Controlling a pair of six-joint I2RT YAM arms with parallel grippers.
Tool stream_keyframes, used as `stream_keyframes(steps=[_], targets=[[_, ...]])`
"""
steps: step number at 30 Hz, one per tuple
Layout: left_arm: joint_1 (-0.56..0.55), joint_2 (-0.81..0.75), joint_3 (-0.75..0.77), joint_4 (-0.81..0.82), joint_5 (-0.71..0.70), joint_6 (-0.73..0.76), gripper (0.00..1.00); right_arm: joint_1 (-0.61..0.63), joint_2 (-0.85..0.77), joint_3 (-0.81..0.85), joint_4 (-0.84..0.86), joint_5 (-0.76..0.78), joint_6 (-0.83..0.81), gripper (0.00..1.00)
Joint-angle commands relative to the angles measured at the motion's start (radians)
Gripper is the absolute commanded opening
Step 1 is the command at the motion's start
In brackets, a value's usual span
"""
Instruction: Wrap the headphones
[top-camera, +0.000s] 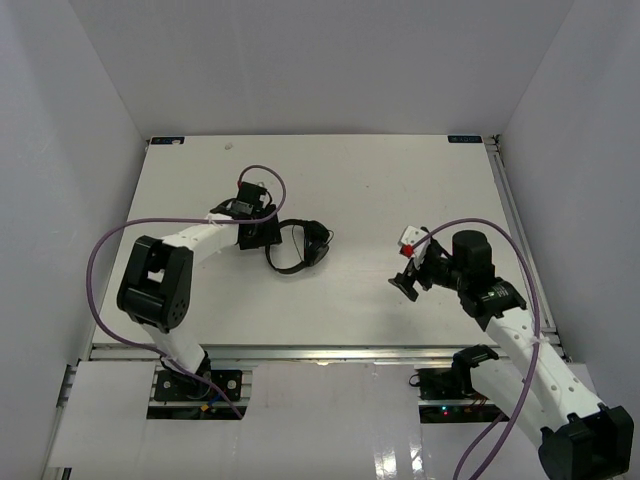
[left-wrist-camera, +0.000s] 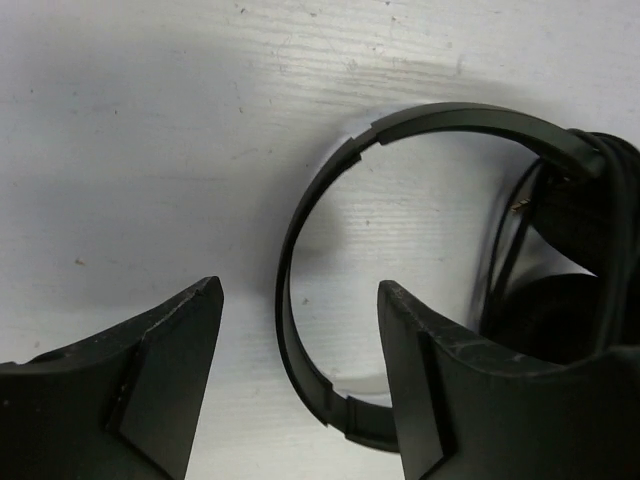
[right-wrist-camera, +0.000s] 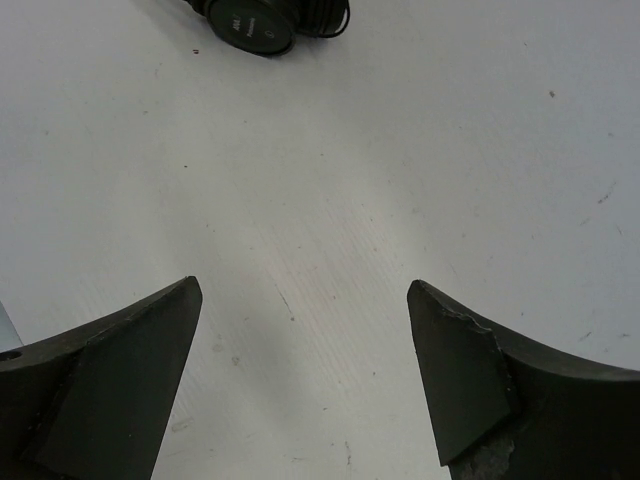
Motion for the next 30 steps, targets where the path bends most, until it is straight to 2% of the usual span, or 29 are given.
stream_keyframes(steps=[1, 7, 12, 15, 19, 30], targets=[[0.002, -0.168, -0.035, 0.017, 0.058, -0.006, 0.78, -0.013, -0.034, 0.045, -0.033, 0.13, 0.13, 0.9], [0.002, -0.477, -0.121, -0.007, 0.138, 0.023, 0.89, -0.052, -0.055, 0.085, -0.065, 0.297, 0.281, 0.9], [0.002, -0.82, -0.306, 0.014, 0.269, 0.029, 0.89, -0.094, -0.072, 0.13, -0.116, 0.371, 0.378, 0.9], [0.001, -1.037, -0.364, 0.025, 0.351, 0.043, 0.91, -0.128, -0.107, 0.119, -0.114, 0.406, 0.414, 0.9], [0.002, -1.219, -0.387, -0.005, 0.371, 0.041, 0.96, -0.155, -0.14, 0.092, -0.102, 0.442, 0.451, 0.9], [0.002, -1.358, -0.368, -0.103, 0.352, 0.024, 0.98, -0.169, -0.186, 0.098, -0.103, 0.468, 0.458, 0.9]])
